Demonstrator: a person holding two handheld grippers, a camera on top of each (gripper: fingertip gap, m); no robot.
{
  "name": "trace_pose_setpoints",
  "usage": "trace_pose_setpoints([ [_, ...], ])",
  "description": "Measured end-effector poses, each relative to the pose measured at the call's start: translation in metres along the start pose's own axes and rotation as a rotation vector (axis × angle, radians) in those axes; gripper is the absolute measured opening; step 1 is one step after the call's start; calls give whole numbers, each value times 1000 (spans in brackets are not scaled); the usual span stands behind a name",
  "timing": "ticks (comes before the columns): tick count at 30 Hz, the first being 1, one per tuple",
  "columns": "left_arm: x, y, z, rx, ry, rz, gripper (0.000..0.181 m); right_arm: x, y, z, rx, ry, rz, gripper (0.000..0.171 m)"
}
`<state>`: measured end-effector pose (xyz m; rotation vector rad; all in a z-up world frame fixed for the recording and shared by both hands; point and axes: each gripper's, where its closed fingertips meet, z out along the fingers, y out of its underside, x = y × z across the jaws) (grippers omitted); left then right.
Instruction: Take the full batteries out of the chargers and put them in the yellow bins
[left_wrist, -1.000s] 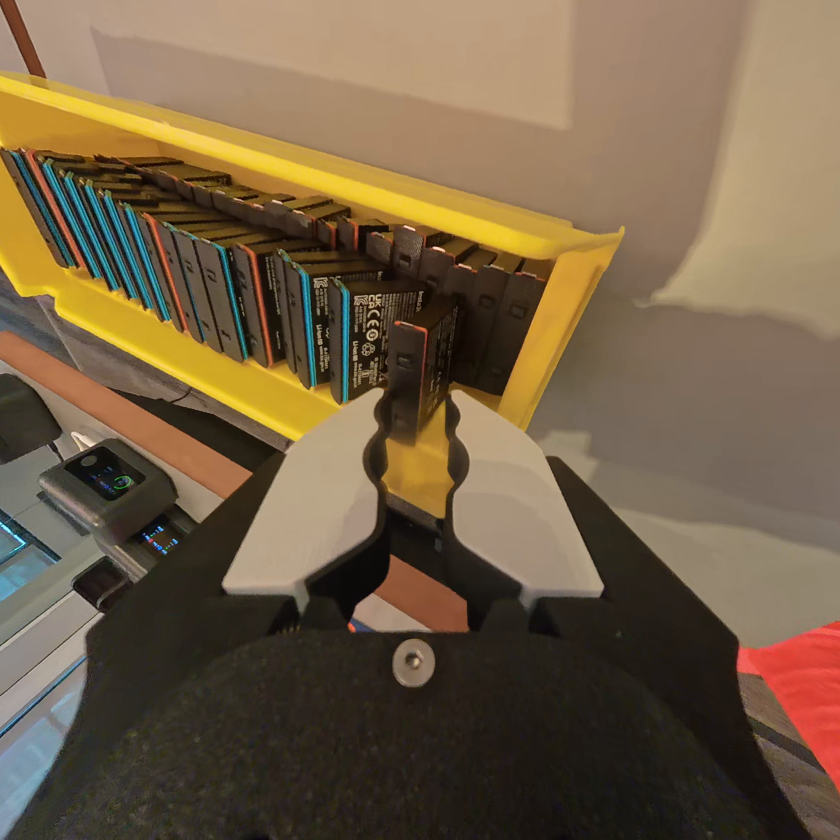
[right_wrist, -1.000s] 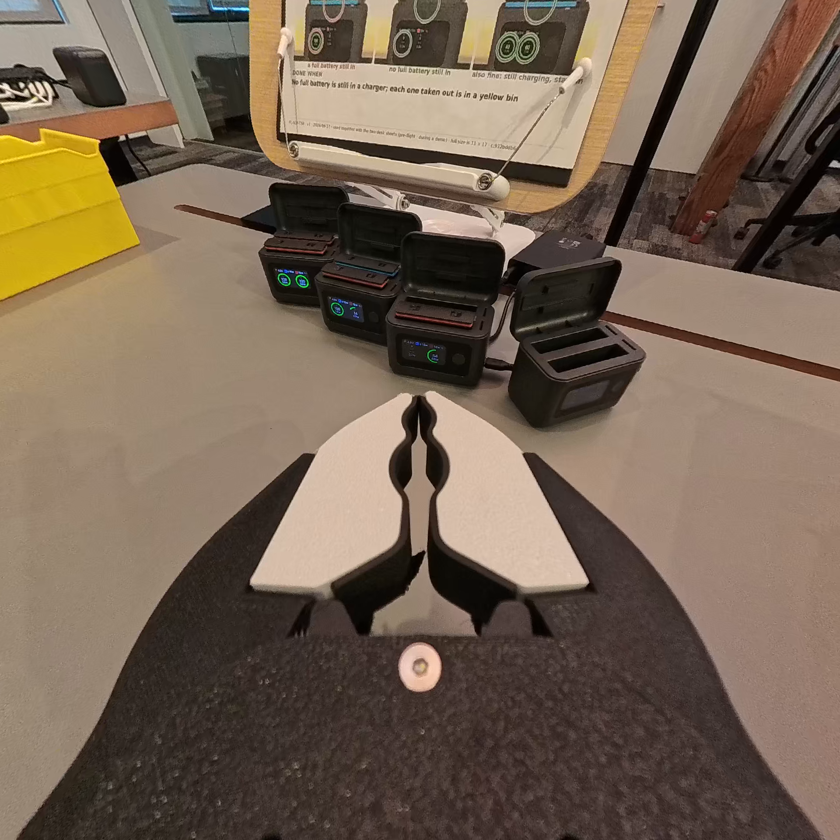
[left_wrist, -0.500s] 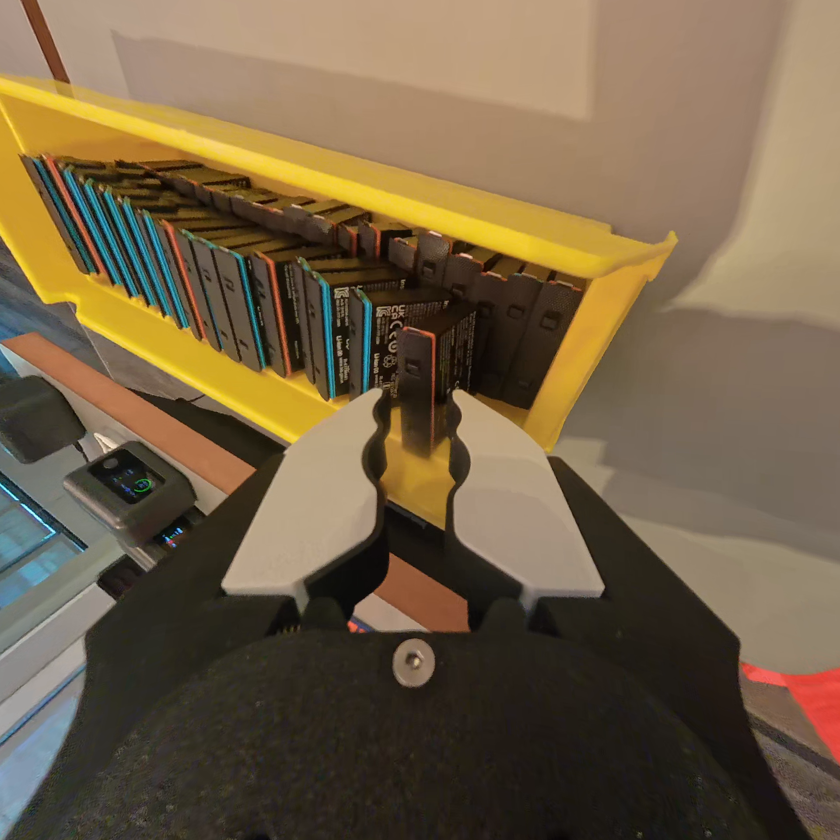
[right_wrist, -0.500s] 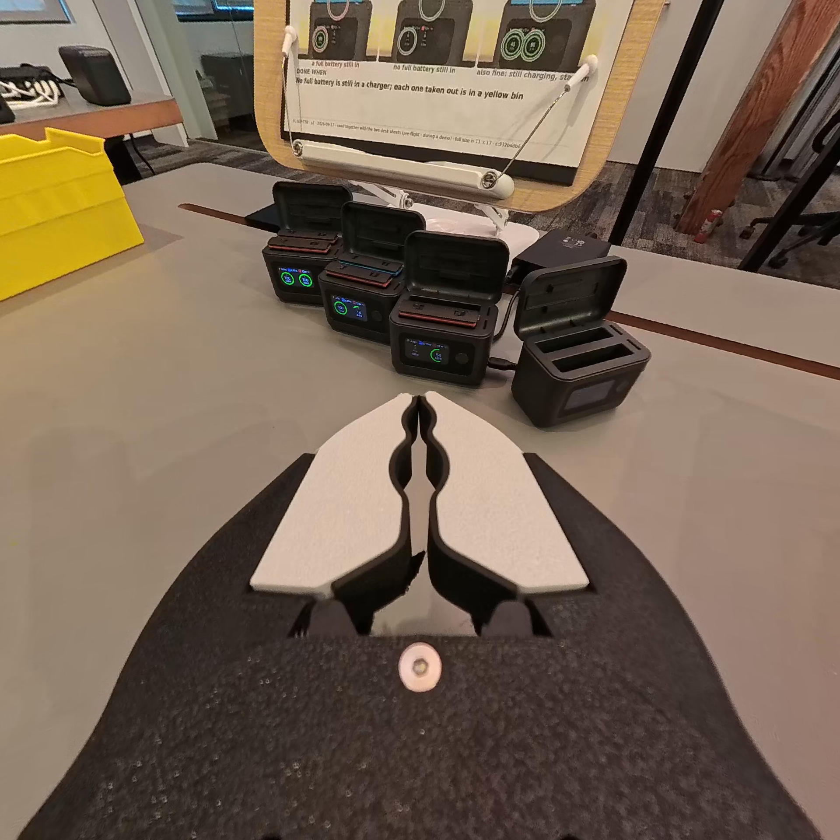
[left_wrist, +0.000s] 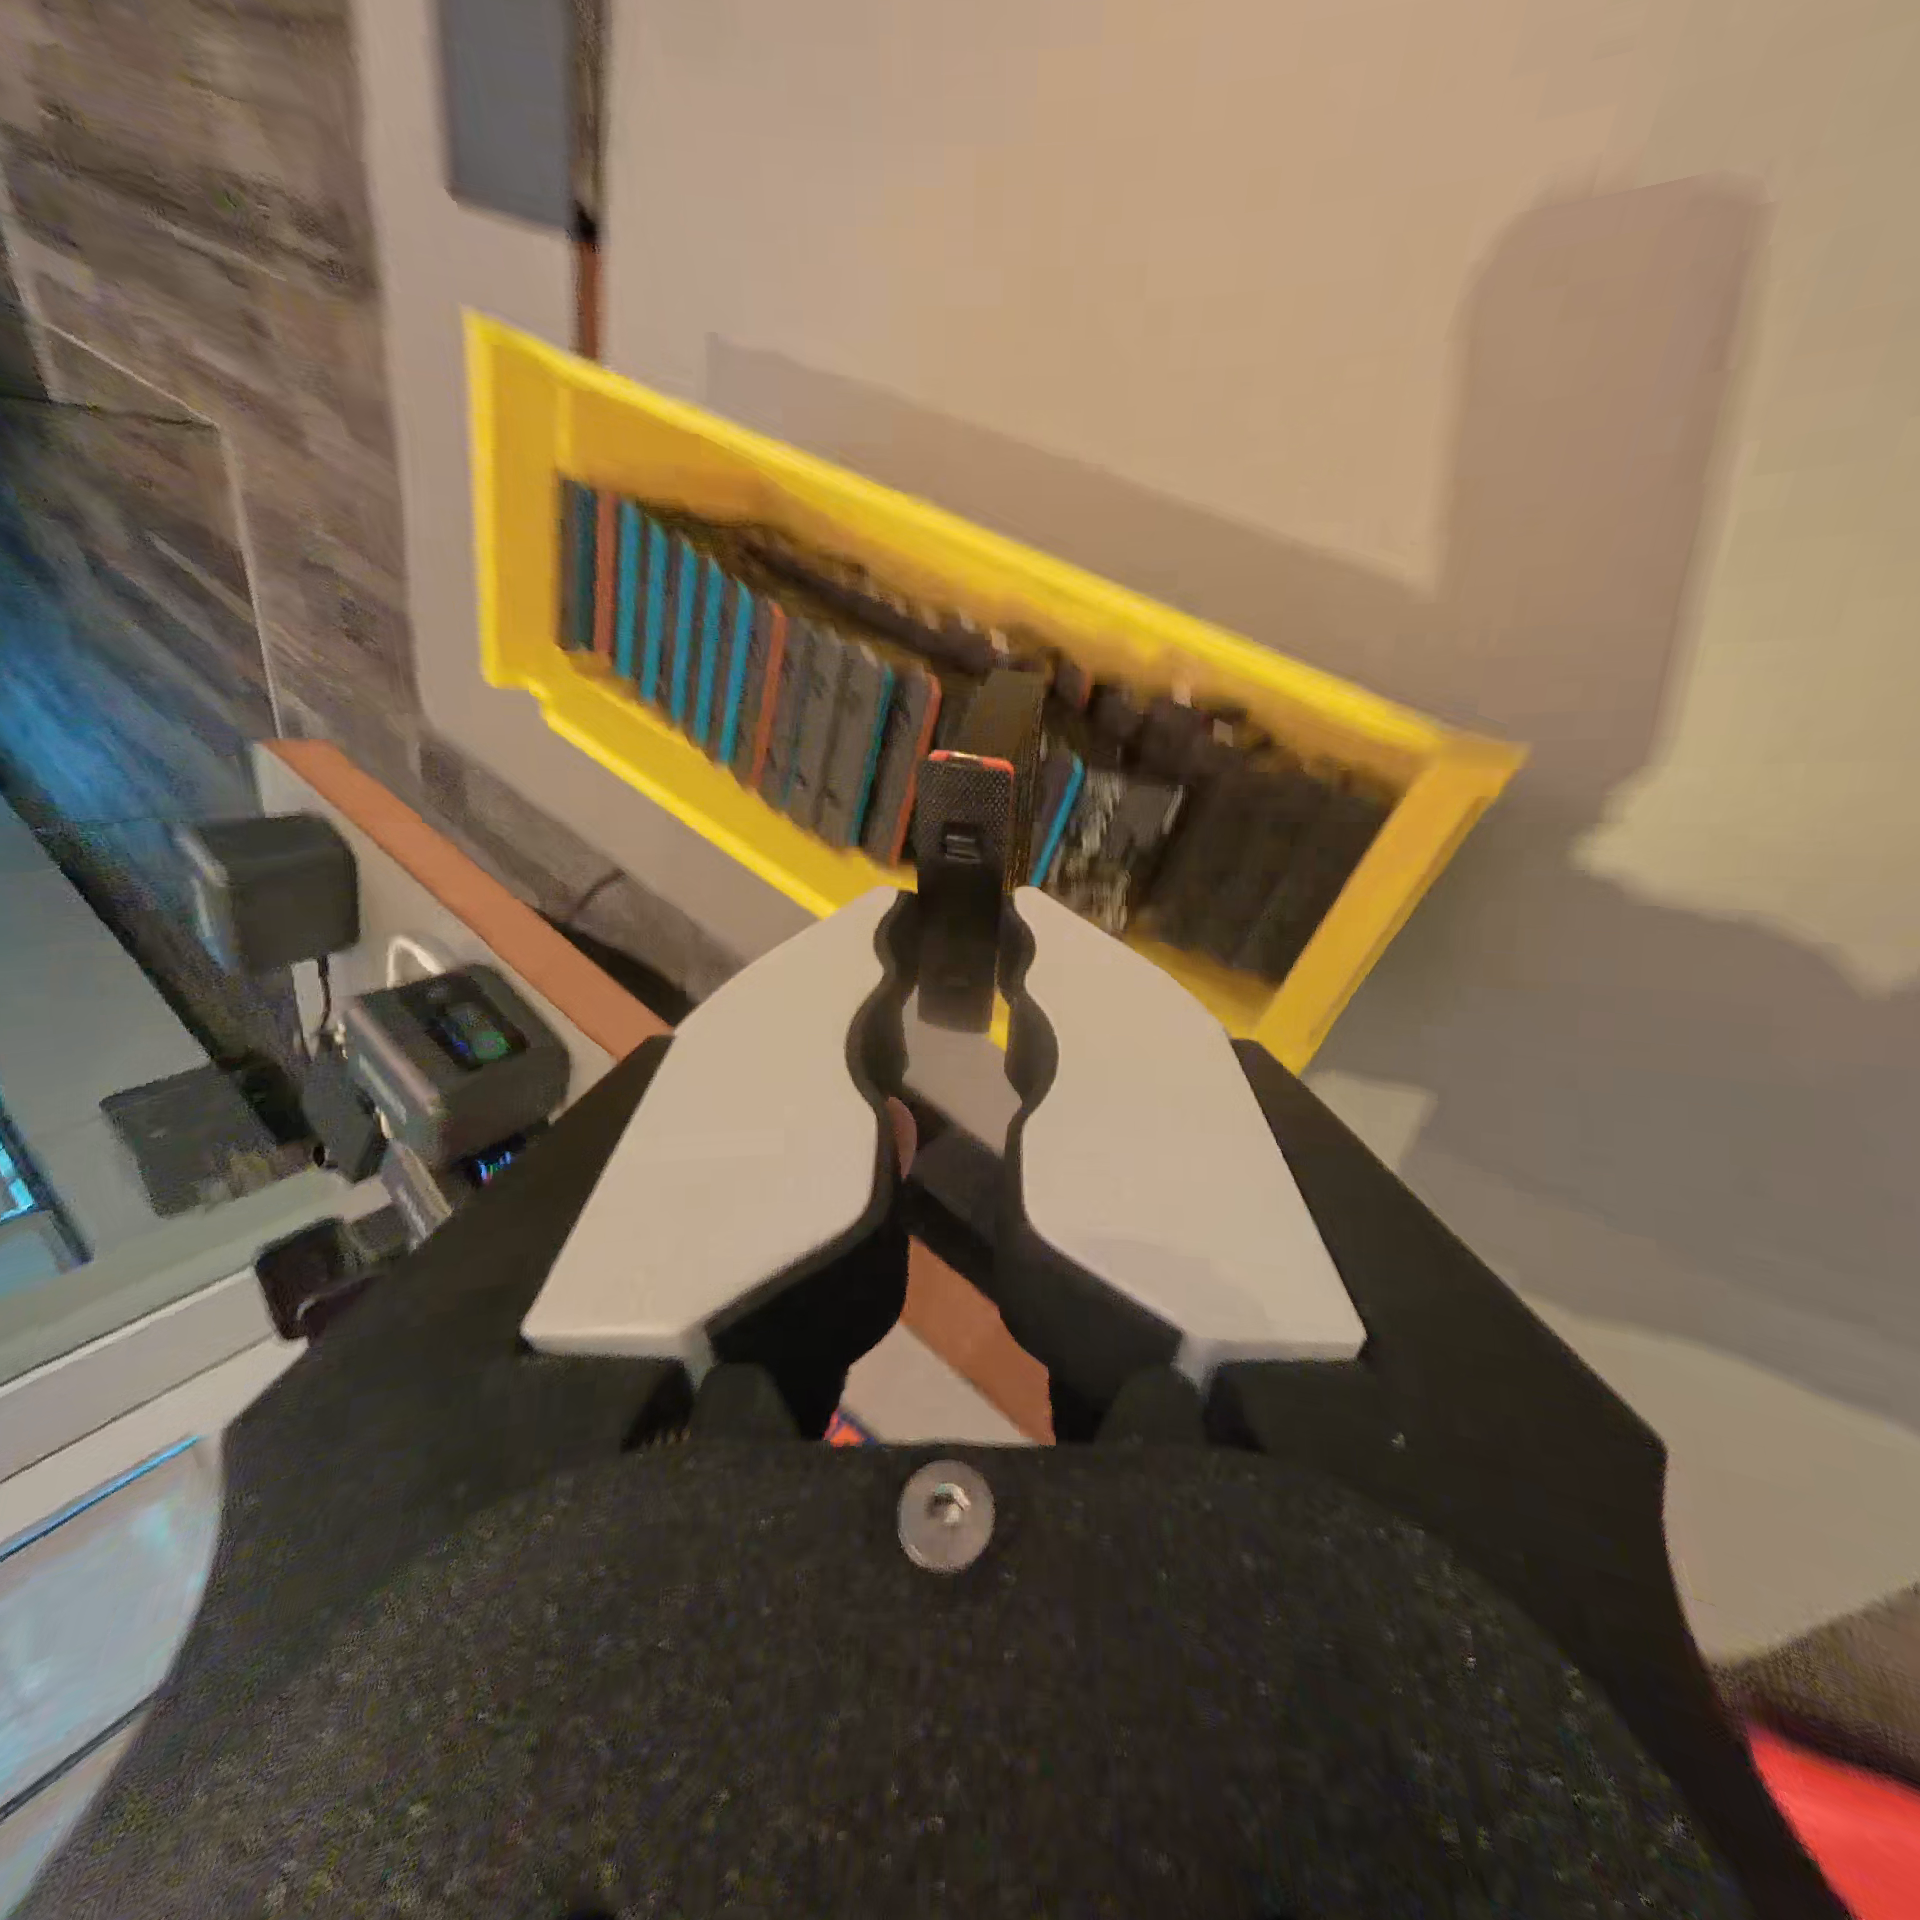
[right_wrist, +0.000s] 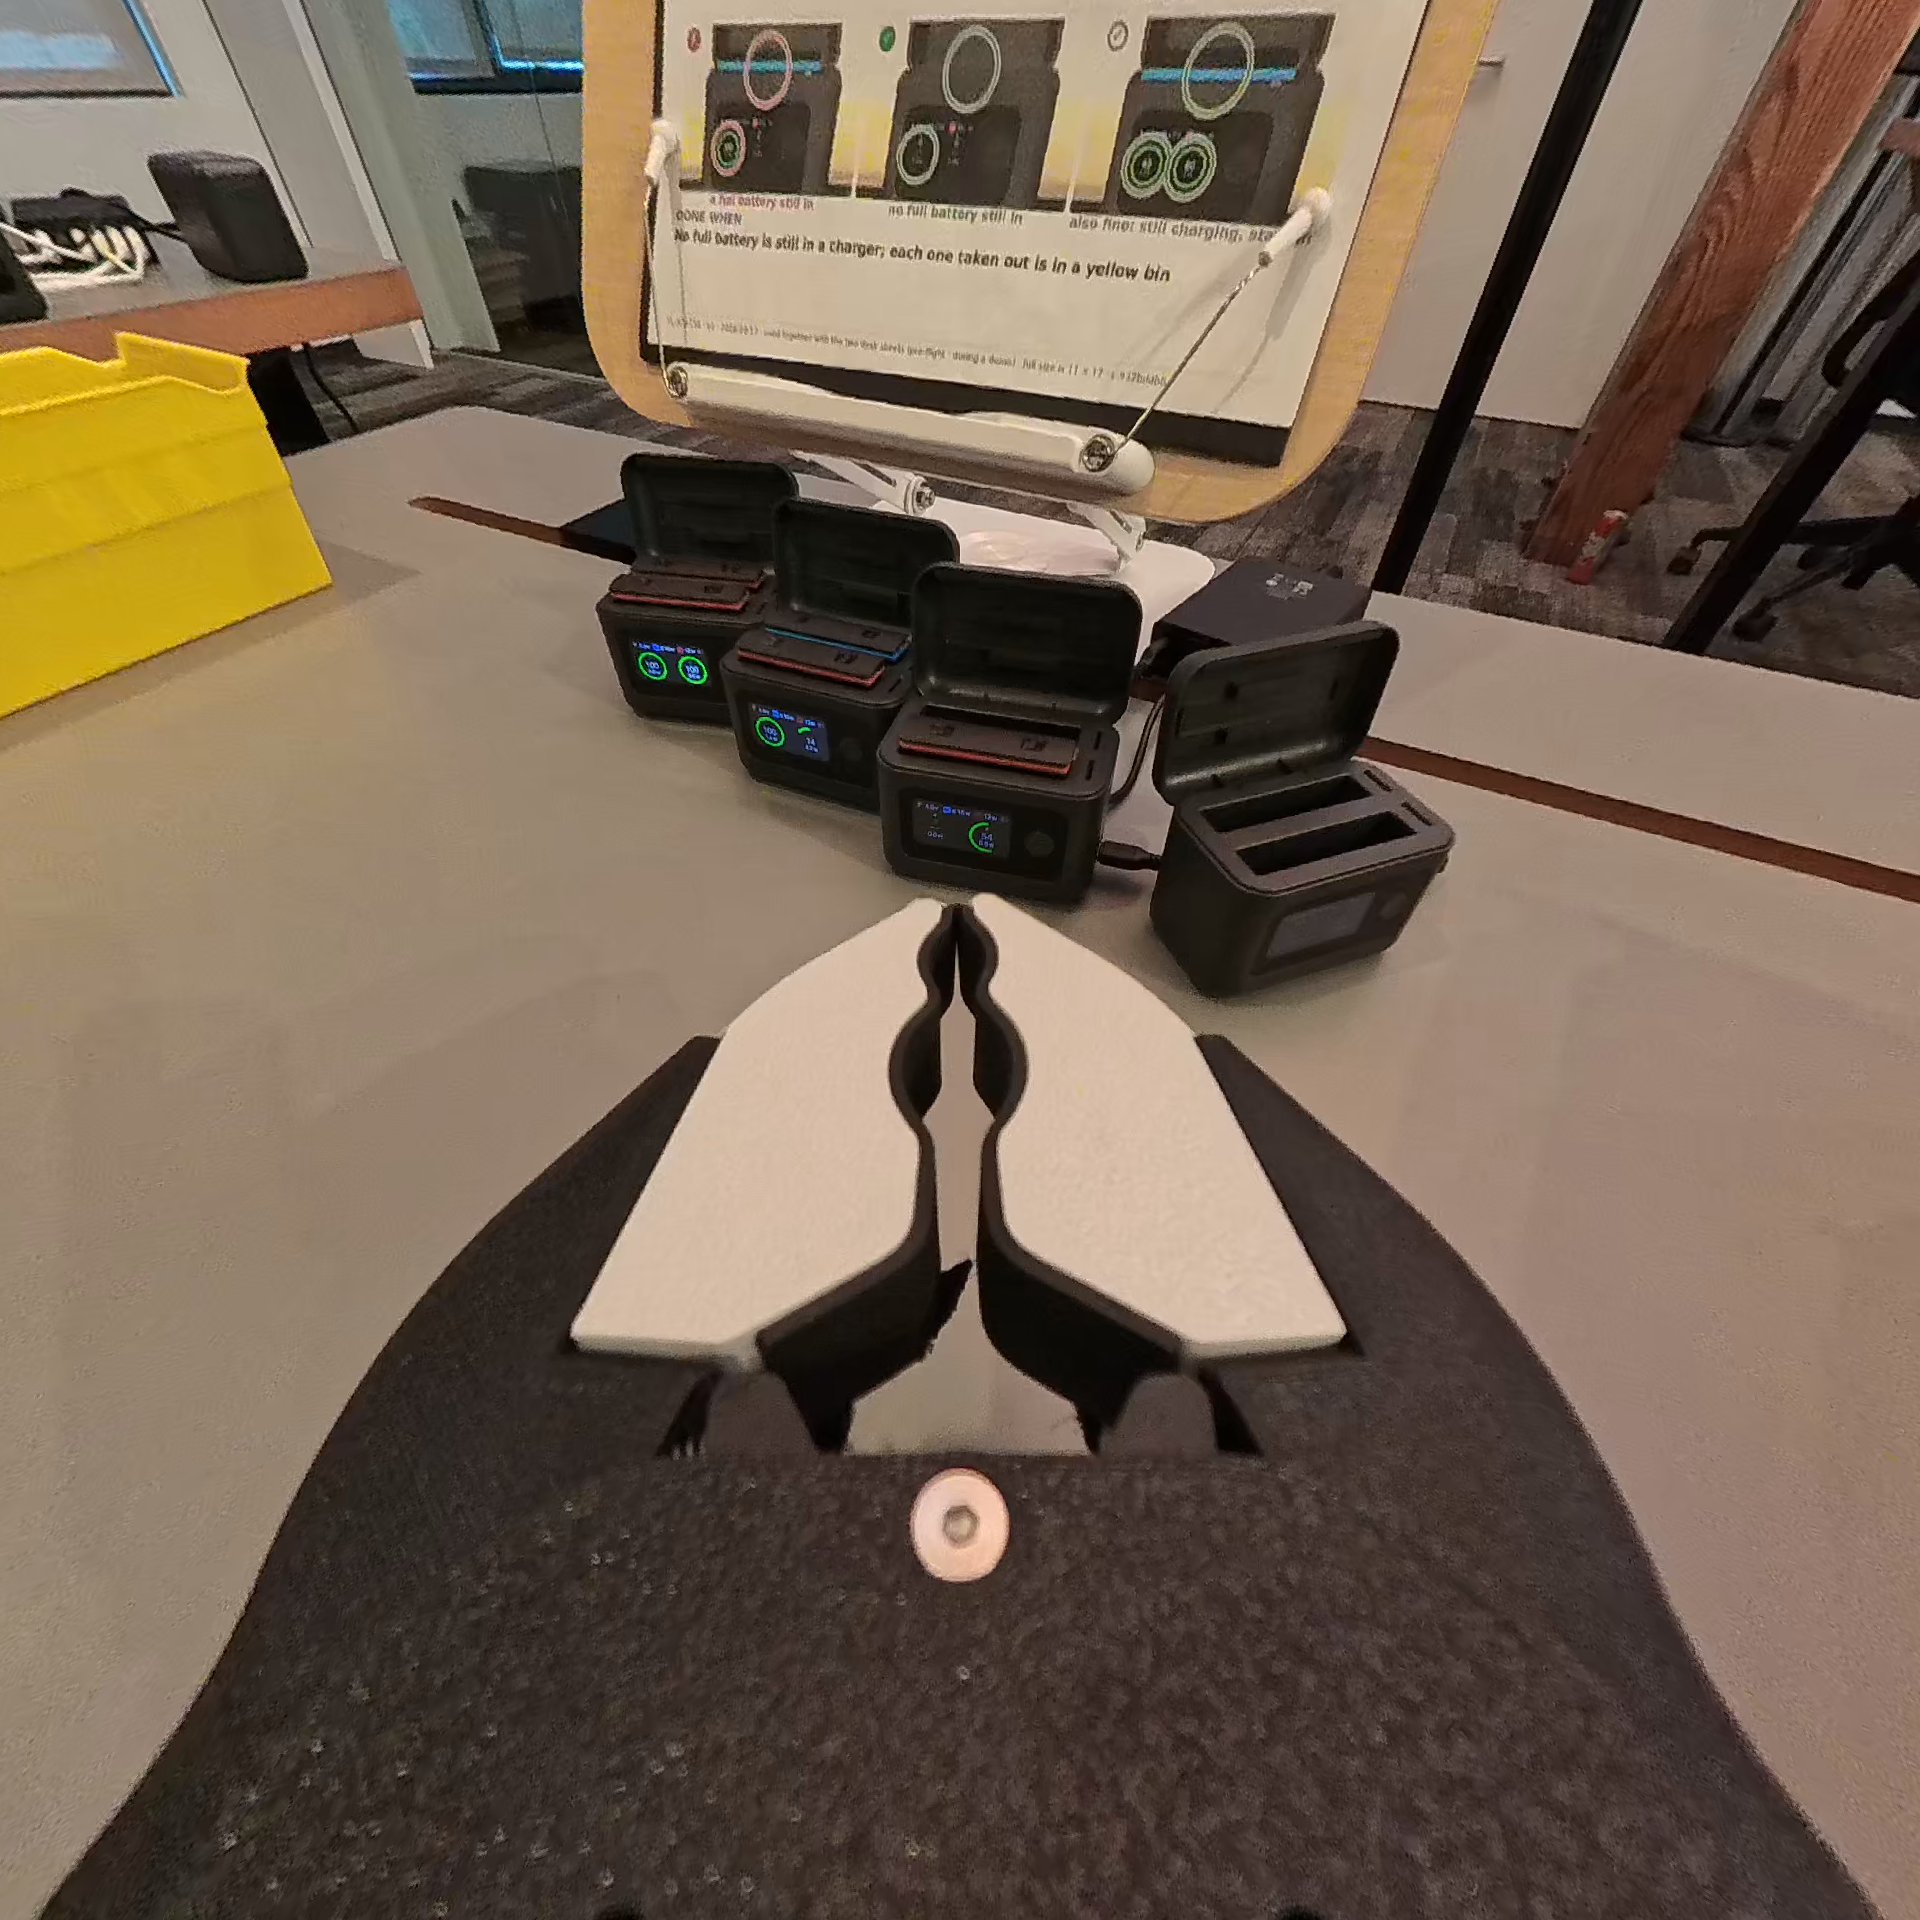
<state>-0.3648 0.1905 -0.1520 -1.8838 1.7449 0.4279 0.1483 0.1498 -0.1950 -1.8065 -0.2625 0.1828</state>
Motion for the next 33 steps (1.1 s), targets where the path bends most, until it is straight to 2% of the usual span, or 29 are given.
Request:
trace_pose_setpoints([
  [4, -1, -66, -21, 255, 1, -46, 15, -3, -8, -3, 36, -20, -38, 0],
  [9, 31, -157, -19, 481, 78, 28, 15, -17, -18, -8, 89, -88, -106, 1],
  [16, 91, -275, 6, 700, 176, 162, 15, -96, -14, -28, 129, -449, -388, 18],
  [20, 123, -335, 12, 823, 172, 229, 16, -120, -1, -34, 106, -506, -549, 30],
  [24, 139, -370, 11, 904, 114, 285, 16, -121, -1, -36, 108, -487, -624, 32],
  [26, 146, -380, 9, 937, 97, 302, 15, -121, -4, -38, 129, -469, -668, 22],
  [28, 150, -386, 7, 956, 78, 315, 16, -119, -3, -41, 137, -456, -727, 12],
  [33, 158, -388, 2, 1002, 71, 359, 16, -118, -3, -49, 159, -455, -922, 11],
])
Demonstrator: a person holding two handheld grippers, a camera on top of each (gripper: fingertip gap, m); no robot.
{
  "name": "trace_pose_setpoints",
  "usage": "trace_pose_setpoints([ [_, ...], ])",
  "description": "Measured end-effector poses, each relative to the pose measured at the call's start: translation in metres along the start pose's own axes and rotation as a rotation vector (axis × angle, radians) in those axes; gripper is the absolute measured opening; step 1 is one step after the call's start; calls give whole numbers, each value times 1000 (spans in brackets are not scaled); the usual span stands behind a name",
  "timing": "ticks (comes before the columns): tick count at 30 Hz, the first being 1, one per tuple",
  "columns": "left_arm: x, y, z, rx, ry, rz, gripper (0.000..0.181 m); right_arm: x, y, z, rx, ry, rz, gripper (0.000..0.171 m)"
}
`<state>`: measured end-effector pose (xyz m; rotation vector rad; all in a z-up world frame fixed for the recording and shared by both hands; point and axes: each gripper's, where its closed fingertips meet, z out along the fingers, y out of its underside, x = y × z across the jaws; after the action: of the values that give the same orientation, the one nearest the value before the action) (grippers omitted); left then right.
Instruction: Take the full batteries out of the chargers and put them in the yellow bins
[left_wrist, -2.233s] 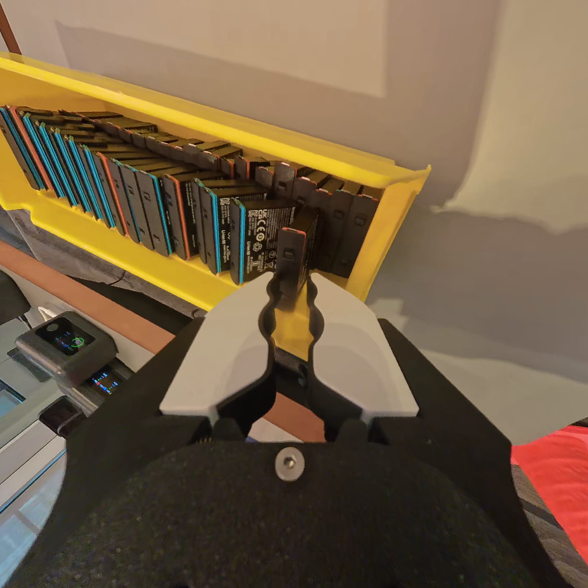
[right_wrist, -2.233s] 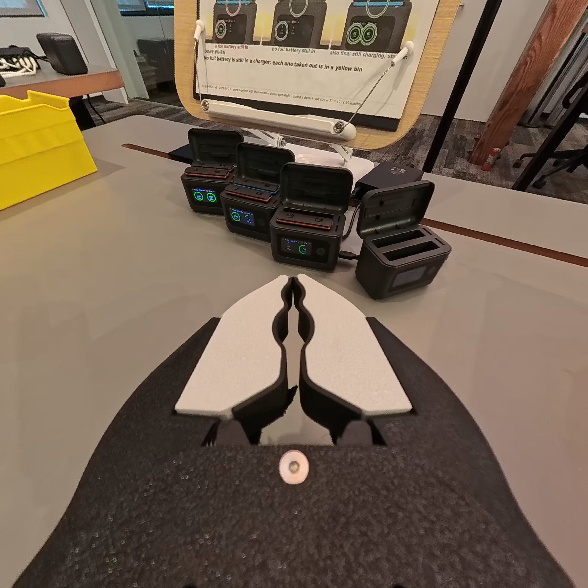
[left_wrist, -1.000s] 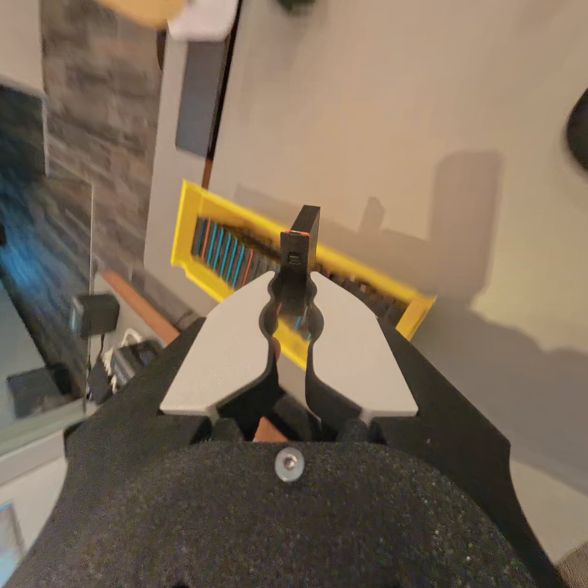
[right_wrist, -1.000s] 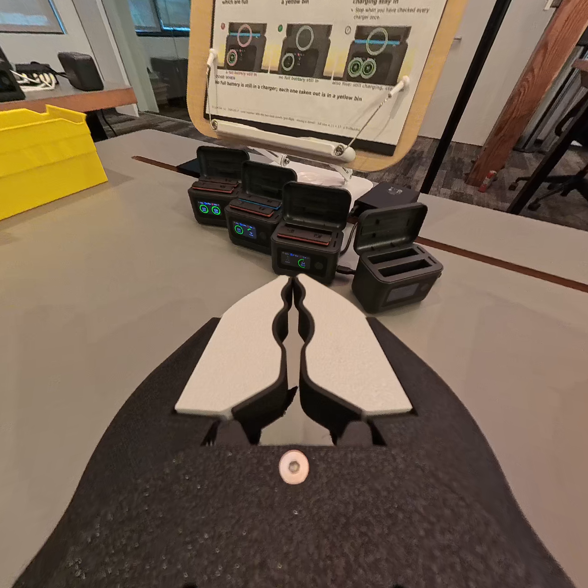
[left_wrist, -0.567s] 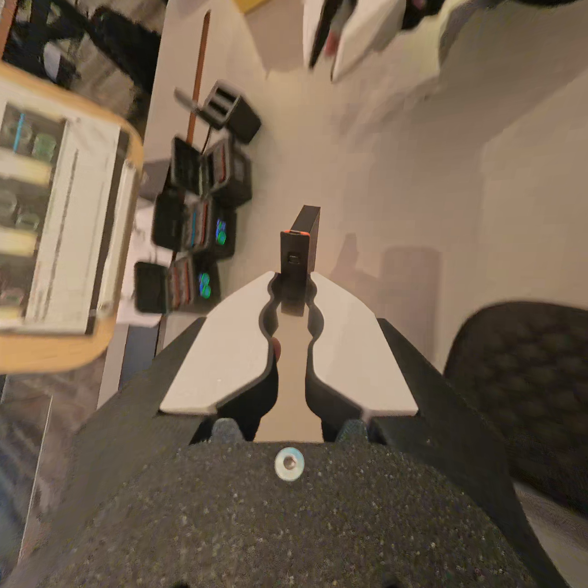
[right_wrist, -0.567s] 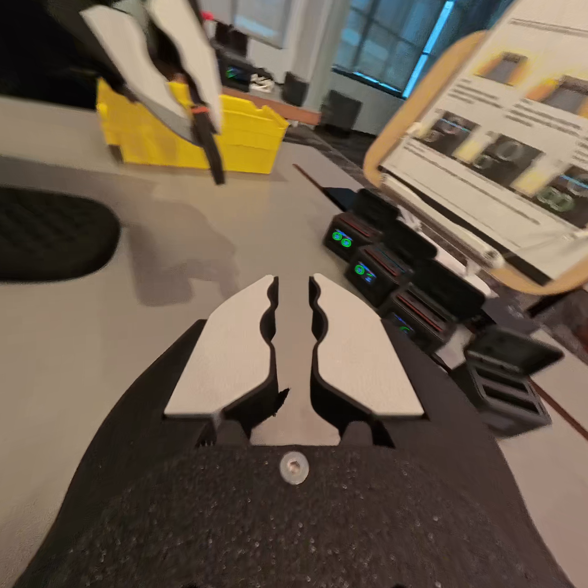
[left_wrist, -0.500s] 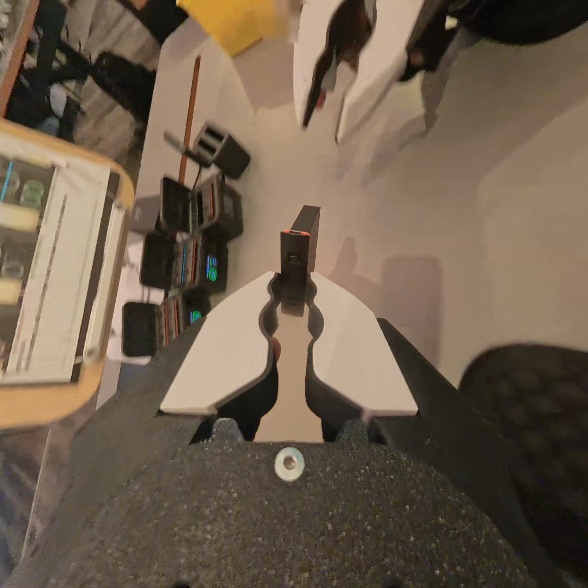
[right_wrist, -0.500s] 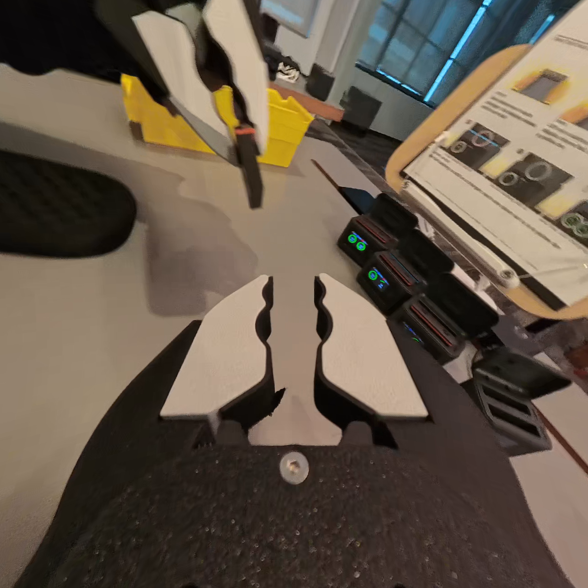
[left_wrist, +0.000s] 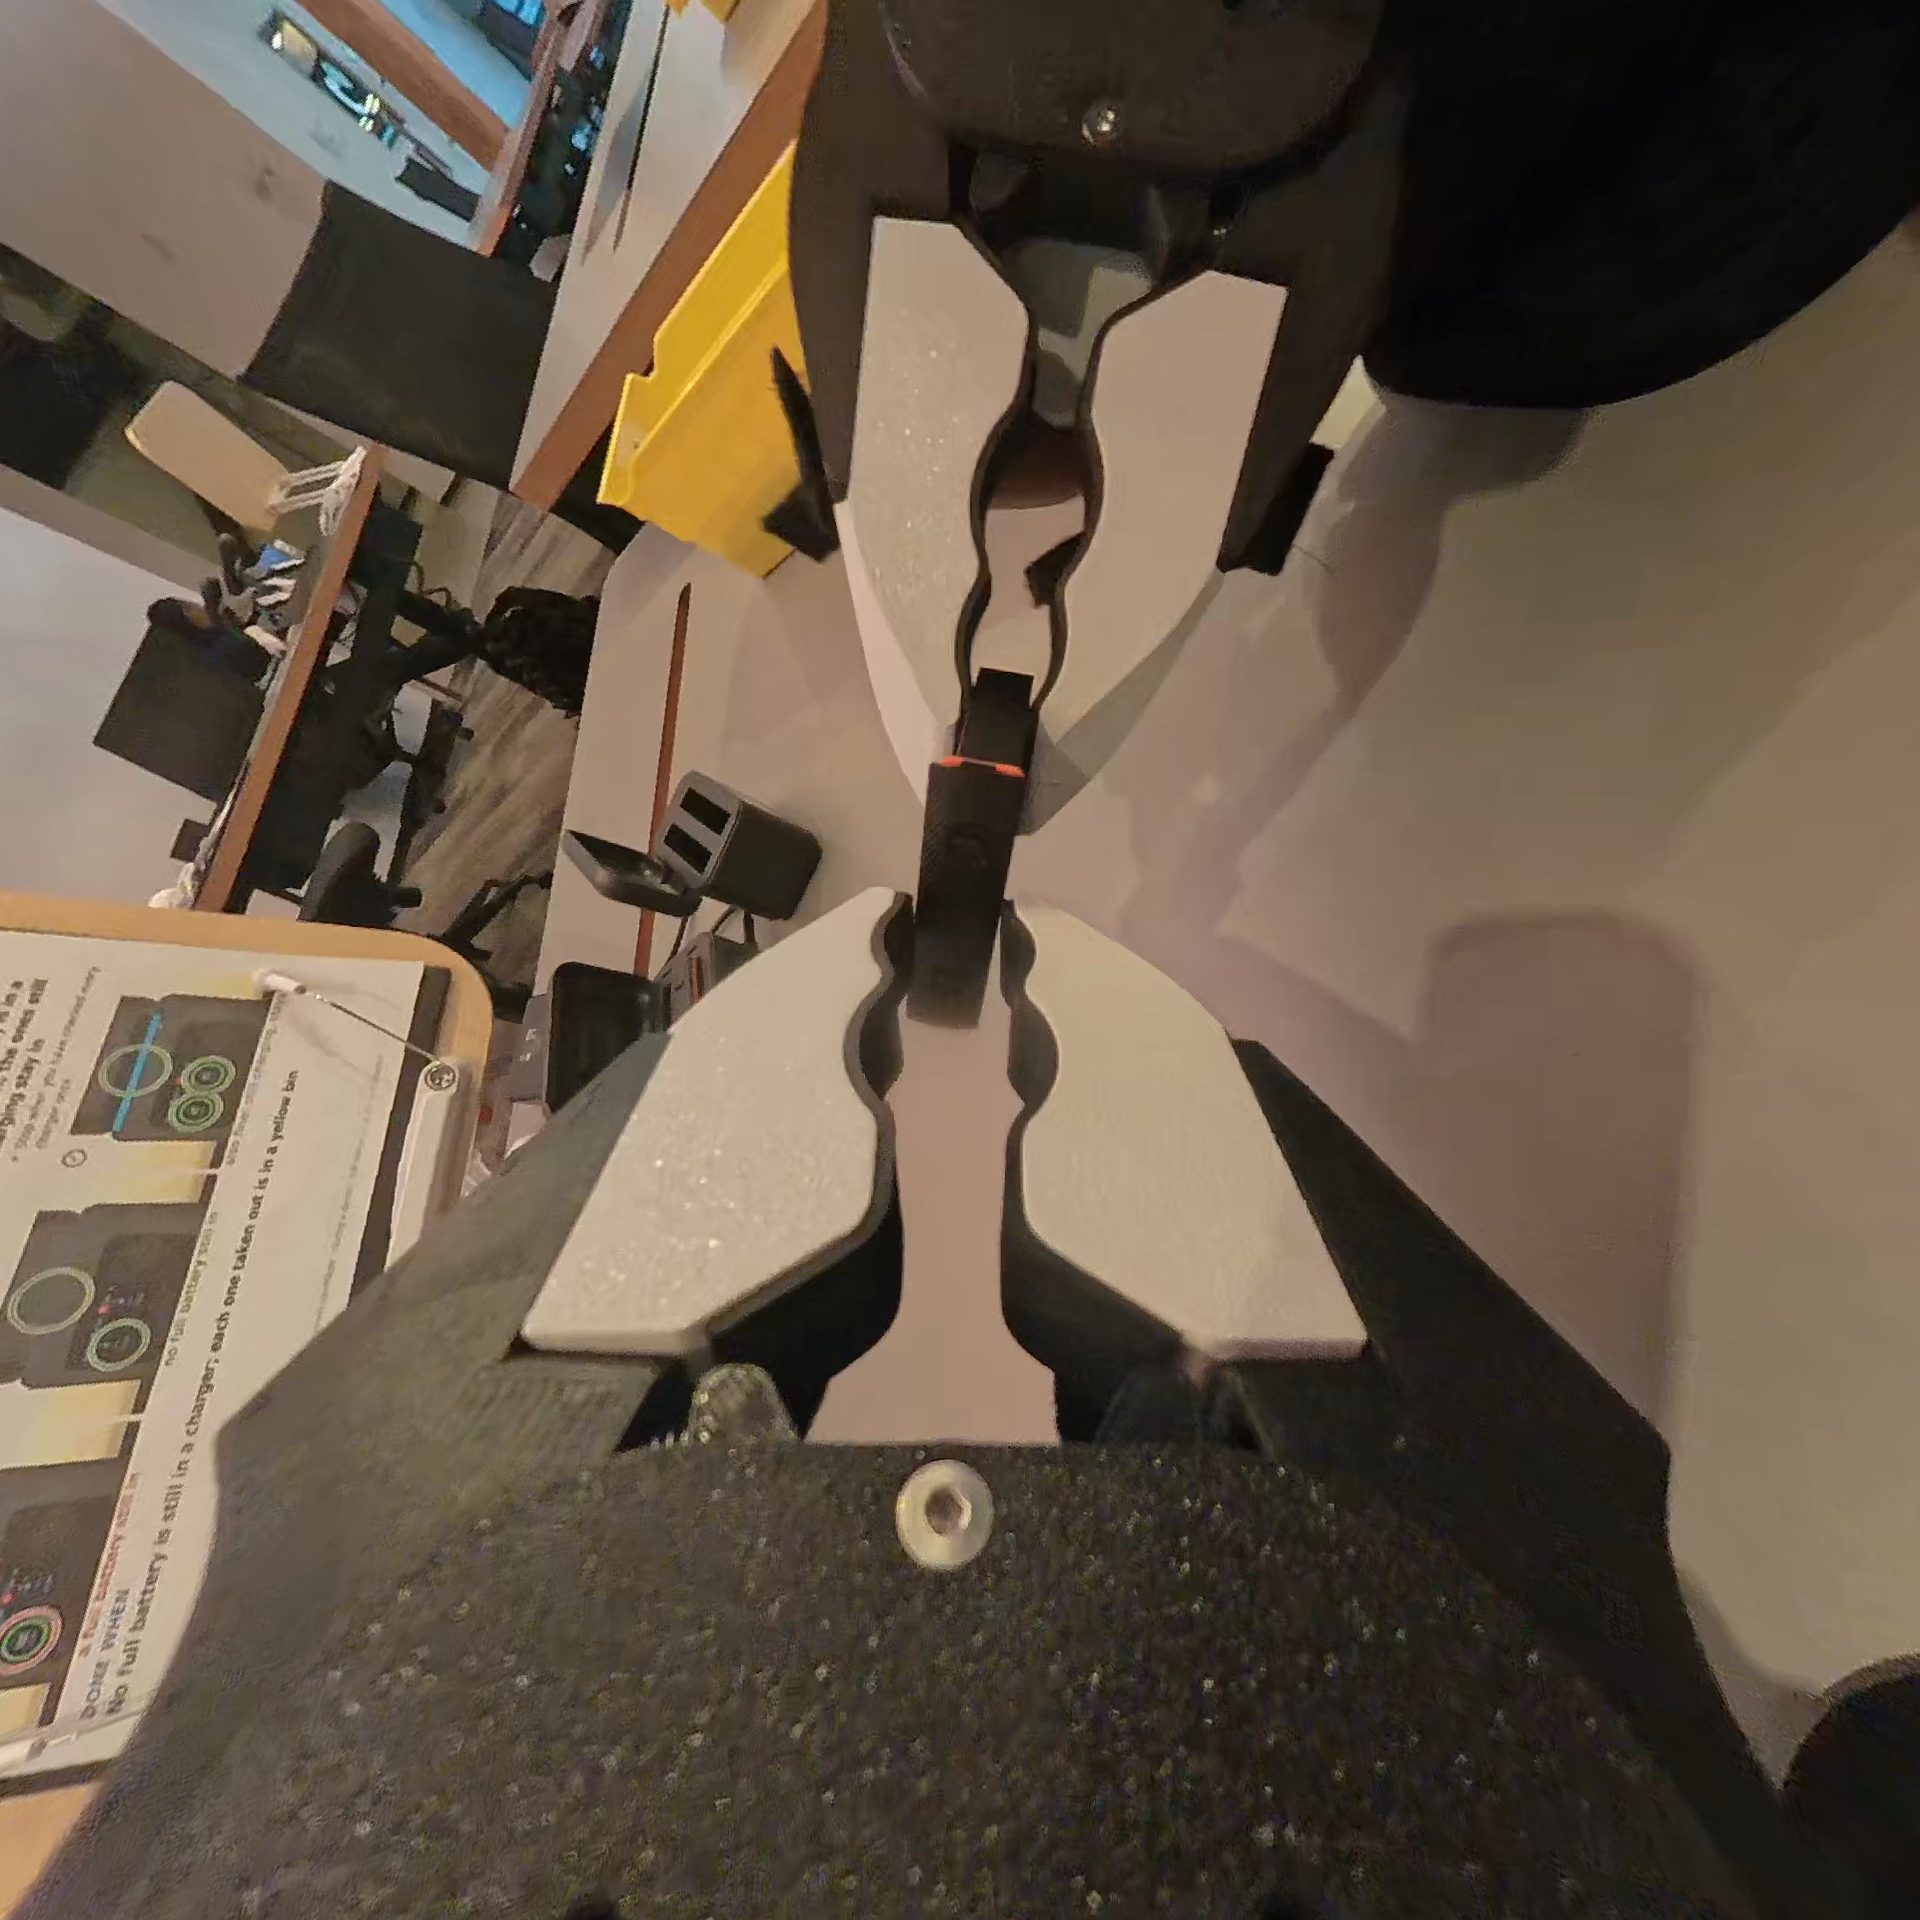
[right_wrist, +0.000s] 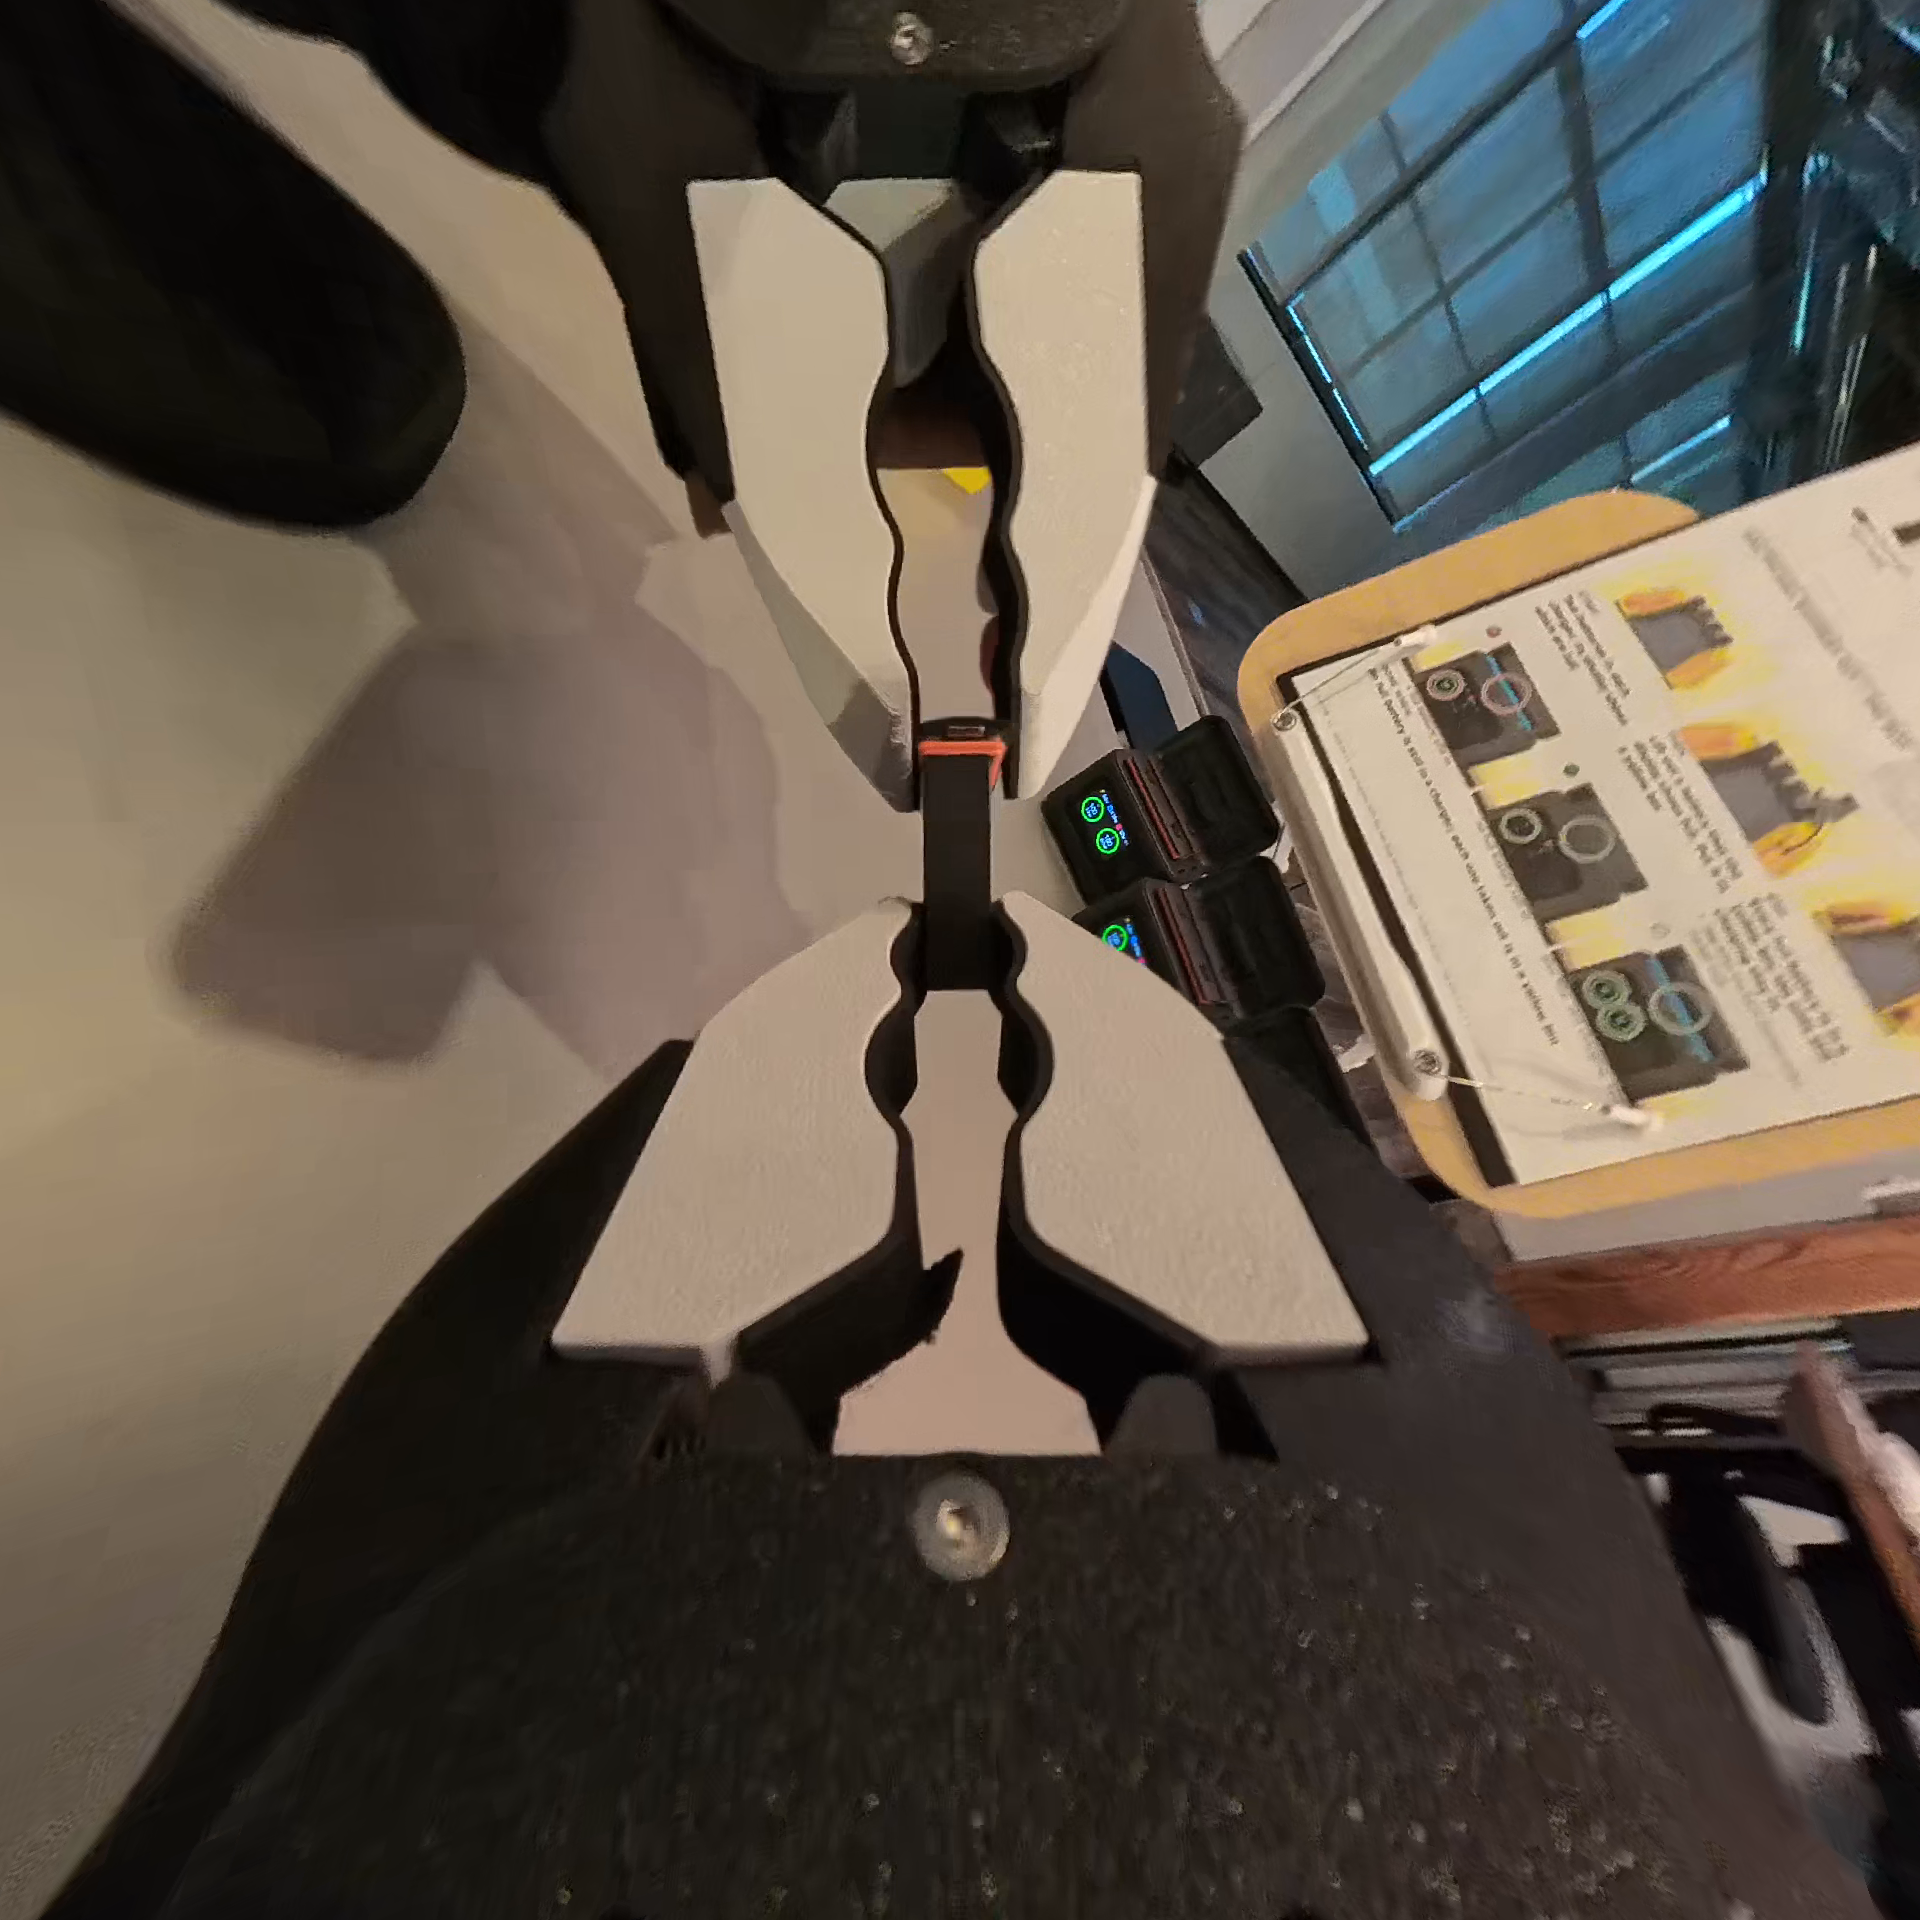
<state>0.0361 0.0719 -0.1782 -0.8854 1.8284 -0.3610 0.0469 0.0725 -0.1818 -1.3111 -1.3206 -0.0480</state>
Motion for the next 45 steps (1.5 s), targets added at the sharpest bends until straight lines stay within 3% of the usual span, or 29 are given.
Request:
trace_pose_setpoints([
  [3, 6, -3, 1, 12, 26, 2, 31, -9, 2, -3, -26, -34, -137, 10],
  [13, 18, -5, 14, -18, 30, 135, 17, -9, 1, -10, -44, -4, -305, 10],
  [18, 1, -9, 16, -20, 65, 72, 16, 10, 6, -14, -40, 54, -71, 14],
  [22, -48, -7, 19, -69, 32, -52, 16, 51, 29, -27, -69, 206, 179, 18],
  [25, -87, 6, 27, -190, 24, -165, 16, 68, 52, -37, -107, 289, 329, 18],
  [30, -125, 40, 50, -420, 151, -369, 15, 69, 80, -43, -169, 335, 522, 14],
  [38, -132, 86, 84, -720, 441, -561, 15, 66, 94, -42, -165, 318, 606, 12],
  [45, -135, 117, 109, -853, 500, -587, 15, 64, 96, -41, -168, 306, 602, 11],
])
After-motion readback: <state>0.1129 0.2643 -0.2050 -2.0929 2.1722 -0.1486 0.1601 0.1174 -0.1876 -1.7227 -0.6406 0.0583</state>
